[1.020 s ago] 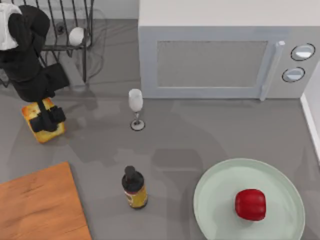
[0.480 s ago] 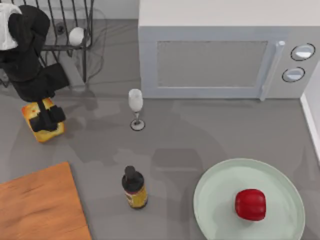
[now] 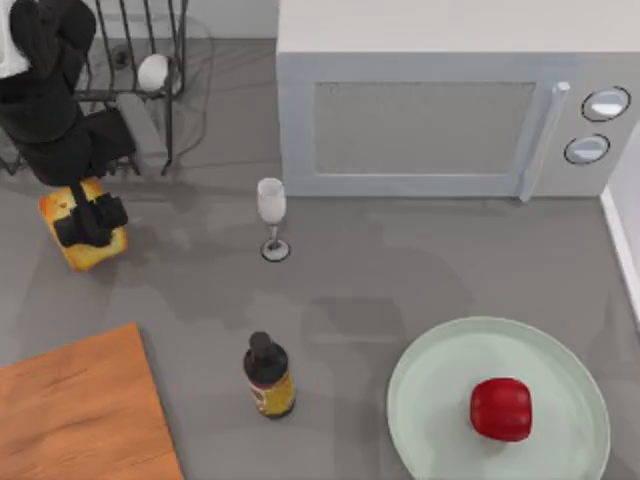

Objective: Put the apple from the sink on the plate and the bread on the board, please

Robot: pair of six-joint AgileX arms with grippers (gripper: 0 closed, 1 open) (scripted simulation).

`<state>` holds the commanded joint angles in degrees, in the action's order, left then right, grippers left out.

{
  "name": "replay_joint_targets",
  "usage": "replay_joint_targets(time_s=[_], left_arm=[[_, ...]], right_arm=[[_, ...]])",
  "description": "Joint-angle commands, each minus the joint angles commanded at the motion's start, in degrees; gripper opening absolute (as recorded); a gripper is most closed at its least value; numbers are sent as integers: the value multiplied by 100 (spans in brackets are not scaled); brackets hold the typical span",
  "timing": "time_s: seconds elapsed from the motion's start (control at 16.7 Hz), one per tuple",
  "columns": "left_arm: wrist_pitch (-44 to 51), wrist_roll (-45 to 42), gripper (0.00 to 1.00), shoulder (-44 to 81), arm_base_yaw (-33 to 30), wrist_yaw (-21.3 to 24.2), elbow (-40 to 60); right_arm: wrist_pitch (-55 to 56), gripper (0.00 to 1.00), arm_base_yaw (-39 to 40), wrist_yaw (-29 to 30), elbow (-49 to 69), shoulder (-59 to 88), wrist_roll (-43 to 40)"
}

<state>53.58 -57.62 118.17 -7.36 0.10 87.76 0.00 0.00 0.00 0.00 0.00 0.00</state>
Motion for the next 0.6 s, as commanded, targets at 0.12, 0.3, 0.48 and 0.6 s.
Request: replay_joint_targets(time_s=[0.12,0.3,0.48,0.6], left_arm=[[547,12,0,-83,7,-1,390],[1371,28,0,-240,4,-5,988],[1687,43,0,-356,0,-5,1285],[1688,43,0,-357,0,-5,1286]], right_arm=[[0,100,0,0,0,0,0],[0,100,0,0,0,0,0],[0,100,0,0,0,0,0],[0,100,0,0,0,0,0]])
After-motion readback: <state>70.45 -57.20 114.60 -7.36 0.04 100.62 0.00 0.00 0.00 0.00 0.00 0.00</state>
